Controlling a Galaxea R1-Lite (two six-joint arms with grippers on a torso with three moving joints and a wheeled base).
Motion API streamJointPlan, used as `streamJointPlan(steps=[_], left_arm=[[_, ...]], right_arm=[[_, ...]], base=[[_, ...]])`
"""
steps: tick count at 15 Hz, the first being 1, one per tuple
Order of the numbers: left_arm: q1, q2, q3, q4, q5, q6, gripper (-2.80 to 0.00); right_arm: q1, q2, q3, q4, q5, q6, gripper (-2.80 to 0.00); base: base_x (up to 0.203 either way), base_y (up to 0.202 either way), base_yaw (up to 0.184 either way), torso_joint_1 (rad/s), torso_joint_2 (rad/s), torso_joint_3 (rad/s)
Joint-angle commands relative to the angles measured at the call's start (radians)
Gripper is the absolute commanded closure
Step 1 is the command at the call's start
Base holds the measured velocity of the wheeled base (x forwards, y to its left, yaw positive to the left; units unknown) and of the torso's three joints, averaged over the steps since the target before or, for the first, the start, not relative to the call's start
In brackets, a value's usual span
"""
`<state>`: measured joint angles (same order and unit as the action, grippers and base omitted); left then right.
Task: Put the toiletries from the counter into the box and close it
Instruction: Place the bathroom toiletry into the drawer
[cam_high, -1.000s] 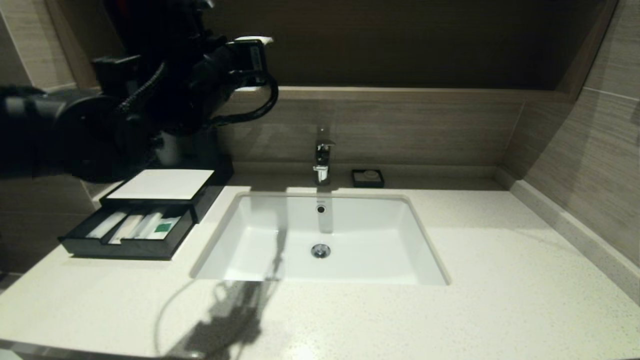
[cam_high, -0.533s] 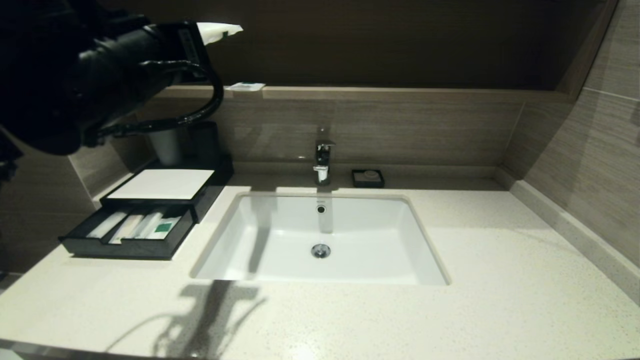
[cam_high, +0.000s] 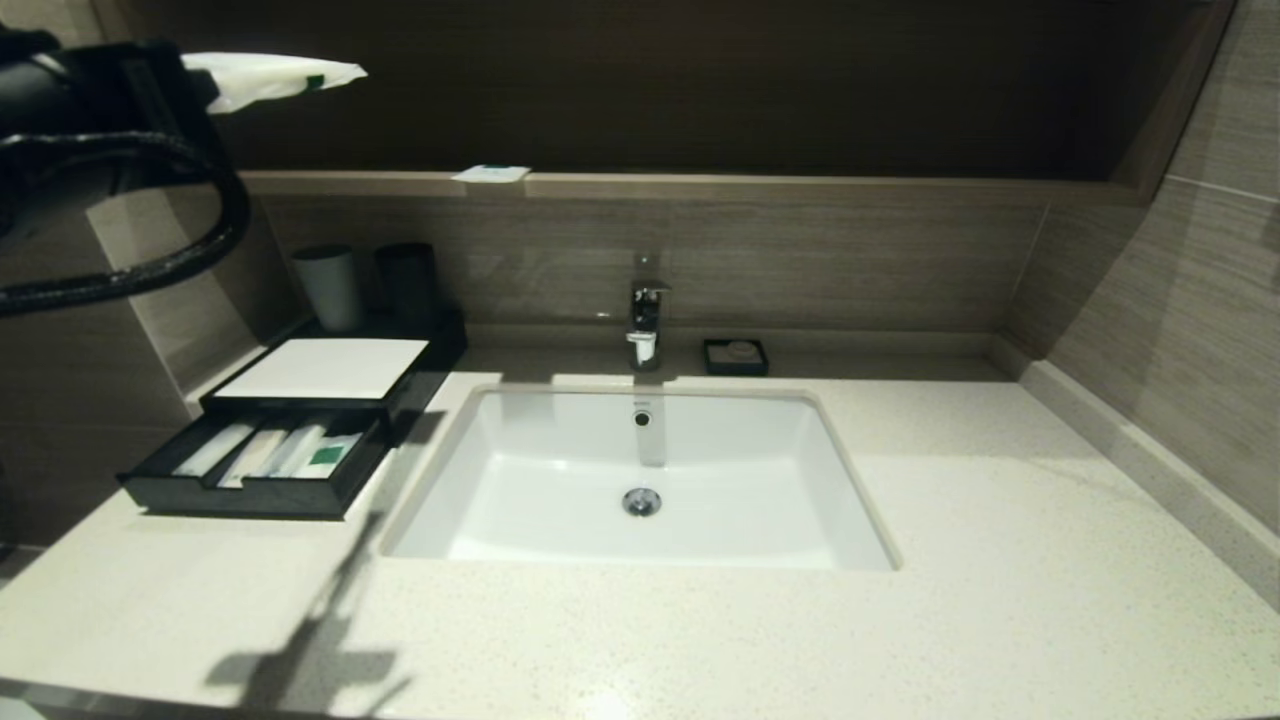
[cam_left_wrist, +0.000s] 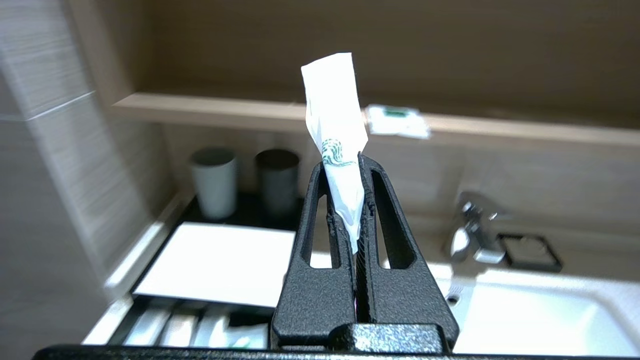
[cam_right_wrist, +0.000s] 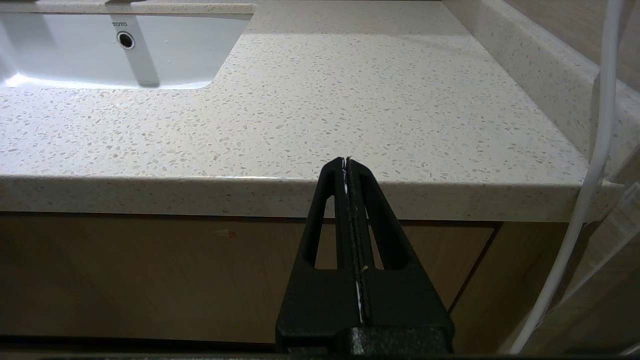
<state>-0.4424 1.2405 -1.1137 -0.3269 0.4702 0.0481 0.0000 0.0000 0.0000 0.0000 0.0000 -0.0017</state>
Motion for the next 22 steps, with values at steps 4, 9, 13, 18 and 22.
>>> streamJointPlan(steps=[4, 9, 13, 18, 22], left_arm=[[0.016, -0.182, 0.152, 0.110, 0.001, -0.005, 0.00], [0.076, -0.230, 0.327, 0.122, -0.010, -0.049, 0.00], [0.278, -0.212, 0.349, 0.168, -0.215, -0.104, 0.00], [0.628, -0.161, 0.340, 0.166, -0.588, -0.099, 0.00], [0.783, -0.152, 0.342, 0.158, -0.765, -0.082, 0.00]], right_arm=[[0.000, 0.000, 0.000, 0.001, 0.000, 0.000, 0.00], [0.000, 0.000, 0.000, 0.001, 0.000, 0.000, 0.00], [0.000, 0.000, 0.000, 0.002, 0.000, 0.000, 0.00], [0.000, 0.000, 0.000, 0.000, 0.000, 0.000, 0.00], [0.000, 0.000, 0.000, 0.000, 0.000, 0.000, 0.00]], base=[[0.000, 0.000, 0.000, 0.000, 0.00, 0.000], [0.000, 0.000, 0.000, 0.000, 0.00, 0.000], [0.000, 0.000, 0.000, 0.000, 0.00, 0.000], [0.000, 0.000, 0.000, 0.000, 0.00, 0.000], [0.000, 0.000, 0.000, 0.000, 0.00, 0.000]])
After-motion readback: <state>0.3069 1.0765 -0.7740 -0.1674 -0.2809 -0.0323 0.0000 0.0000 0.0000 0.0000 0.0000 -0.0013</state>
